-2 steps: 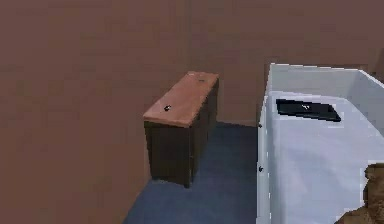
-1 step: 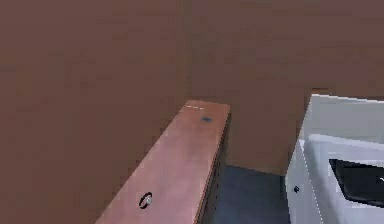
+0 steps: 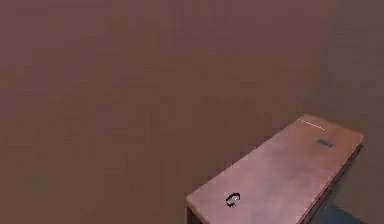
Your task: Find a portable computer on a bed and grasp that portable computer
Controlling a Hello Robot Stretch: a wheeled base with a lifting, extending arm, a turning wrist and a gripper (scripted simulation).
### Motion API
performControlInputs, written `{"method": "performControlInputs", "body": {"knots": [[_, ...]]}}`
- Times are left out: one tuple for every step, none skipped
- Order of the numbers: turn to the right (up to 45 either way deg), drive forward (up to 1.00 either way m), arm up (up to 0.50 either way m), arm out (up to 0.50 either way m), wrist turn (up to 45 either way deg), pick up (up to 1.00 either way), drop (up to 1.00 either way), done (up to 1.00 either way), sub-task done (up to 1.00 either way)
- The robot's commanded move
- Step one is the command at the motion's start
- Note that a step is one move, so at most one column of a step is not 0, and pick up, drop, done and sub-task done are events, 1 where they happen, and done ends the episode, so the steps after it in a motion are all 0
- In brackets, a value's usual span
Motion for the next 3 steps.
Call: {"method": "performControlInputs", "body": {"knots": [[45.0,0.0,0.0,0.0,0.0,0.0,0.0,0.0,0.0],[27.0,0.0,0.0,0.0,0.0,0.0,0.0,0.0,0.0],[0.0,0.35,0.0,0.0,0.0,0.0,0.0,0.0,0.0]]}}
